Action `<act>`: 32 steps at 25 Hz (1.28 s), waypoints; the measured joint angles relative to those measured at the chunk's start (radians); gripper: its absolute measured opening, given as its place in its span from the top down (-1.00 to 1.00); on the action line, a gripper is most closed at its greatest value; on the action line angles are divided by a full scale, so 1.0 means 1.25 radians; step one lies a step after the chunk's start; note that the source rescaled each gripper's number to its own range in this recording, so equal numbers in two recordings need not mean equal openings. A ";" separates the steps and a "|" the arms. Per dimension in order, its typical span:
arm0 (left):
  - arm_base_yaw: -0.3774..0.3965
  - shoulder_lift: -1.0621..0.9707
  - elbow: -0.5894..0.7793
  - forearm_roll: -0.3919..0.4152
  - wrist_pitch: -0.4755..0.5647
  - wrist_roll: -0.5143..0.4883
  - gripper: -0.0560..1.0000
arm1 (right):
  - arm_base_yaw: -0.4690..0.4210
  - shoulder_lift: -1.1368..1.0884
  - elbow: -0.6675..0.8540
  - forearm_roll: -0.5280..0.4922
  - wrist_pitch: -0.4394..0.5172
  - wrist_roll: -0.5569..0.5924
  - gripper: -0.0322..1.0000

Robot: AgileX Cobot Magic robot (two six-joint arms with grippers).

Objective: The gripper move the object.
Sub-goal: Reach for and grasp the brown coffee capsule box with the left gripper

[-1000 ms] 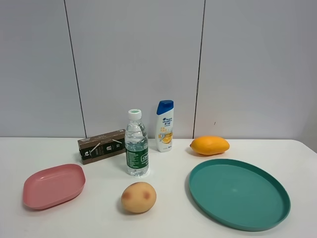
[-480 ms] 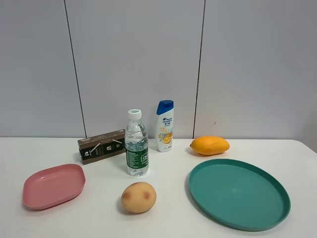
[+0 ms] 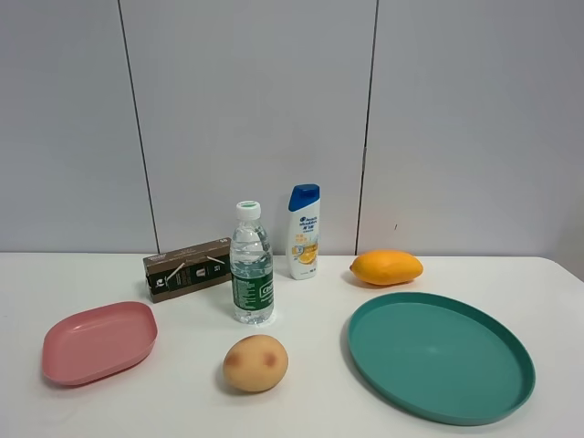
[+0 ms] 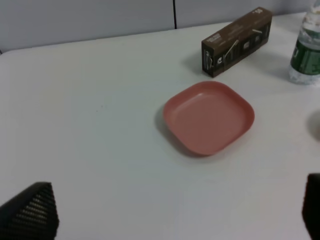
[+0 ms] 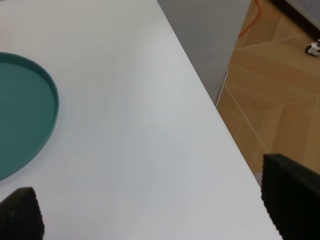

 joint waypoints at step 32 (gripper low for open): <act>-0.292 1.125 -0.586 0.130 -0.264 0.014 -1.00 | 0.000 0.000 0.000 0.000 0.000 0.000 -1.00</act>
